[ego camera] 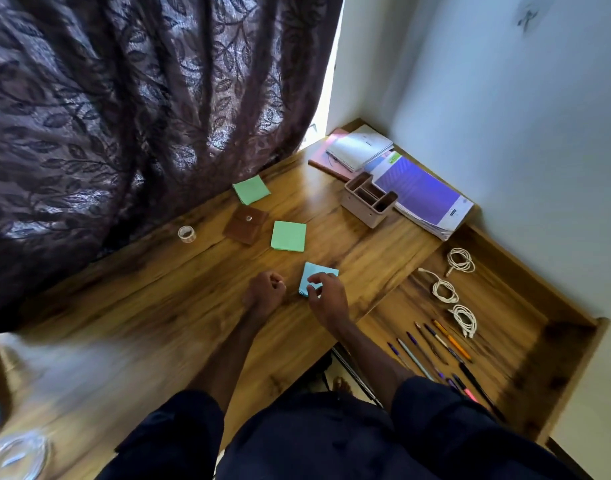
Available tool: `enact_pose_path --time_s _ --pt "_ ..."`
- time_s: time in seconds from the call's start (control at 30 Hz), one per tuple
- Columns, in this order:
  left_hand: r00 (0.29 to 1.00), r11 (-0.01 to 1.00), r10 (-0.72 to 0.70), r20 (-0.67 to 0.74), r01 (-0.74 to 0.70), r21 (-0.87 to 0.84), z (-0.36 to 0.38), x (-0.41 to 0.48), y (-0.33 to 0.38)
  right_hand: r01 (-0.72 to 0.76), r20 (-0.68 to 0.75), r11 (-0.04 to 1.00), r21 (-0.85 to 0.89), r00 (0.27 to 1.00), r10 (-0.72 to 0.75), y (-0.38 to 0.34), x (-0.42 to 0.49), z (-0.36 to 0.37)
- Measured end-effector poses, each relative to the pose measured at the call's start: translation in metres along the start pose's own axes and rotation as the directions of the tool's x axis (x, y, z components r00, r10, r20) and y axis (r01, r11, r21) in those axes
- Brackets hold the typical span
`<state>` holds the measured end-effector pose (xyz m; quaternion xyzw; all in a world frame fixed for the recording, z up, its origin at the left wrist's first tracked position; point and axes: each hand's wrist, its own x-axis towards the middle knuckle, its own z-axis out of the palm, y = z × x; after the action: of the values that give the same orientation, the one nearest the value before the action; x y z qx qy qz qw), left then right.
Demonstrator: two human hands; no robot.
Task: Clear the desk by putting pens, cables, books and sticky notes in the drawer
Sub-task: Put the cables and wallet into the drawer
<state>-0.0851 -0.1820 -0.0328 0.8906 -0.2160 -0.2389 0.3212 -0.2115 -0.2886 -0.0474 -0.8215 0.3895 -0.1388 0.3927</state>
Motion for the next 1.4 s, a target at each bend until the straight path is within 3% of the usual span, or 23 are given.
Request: enact_pose_path --time_s 0.47,0.6,0.77,0.83,0.93,1.17,1.4 --pt "0.981 0.984 -0.165 -0.101 0.156 -0.092 -0.050 0.019 -0.041 0.021 0.041 0.999 0.028 0.999 -0.022 -0.052 0.046 0.039" --pt "0.958 0.969 -0.239 -0.158 0.224 -0.106 -0.063 0.025 -0.062 0.063 0.067 0.997 -0.052 0.996 -0.060 -0.073 0.065 0.058" --pt "0.951 0.962 -0.267 -0.155 0.255 -0.094 -0.083 0.030 -0.082 0.185 0.232 0.971 -0.151 0.962 -0.147 -0.102 0.092 0.079" --pt "0.950 0.961 -0.273 -0.153 0.263 -0.082 -0.091 0.036 -0.089 0.158 0.299 0.966 -0.203 0.950 -0.093 -0.110 0.111 0.090" --pt "0.937 0.951 -0.305 -0.170 0.289 -0.109 -0.100 0.046 -0.096 0.091 0.291 0.986 -0.140 0.956 -0.047 -0.121 0.134 0.096" --pt "0.910 0.963 -0.266 -0.319 0.268 -0.040 -0.117 0.075 -0.095 0.202 0.417 0.910 -0.362 0.908 -0.035 -0.134 0.183 0.109" --pt "0.894 0.952 -0.290 -0.342 0.306 -0.007 -0.138 0.124 -0.101 0.251 0.409 0.893 -0.373 0.908 -0.085 -0.125 0.183 0.110"
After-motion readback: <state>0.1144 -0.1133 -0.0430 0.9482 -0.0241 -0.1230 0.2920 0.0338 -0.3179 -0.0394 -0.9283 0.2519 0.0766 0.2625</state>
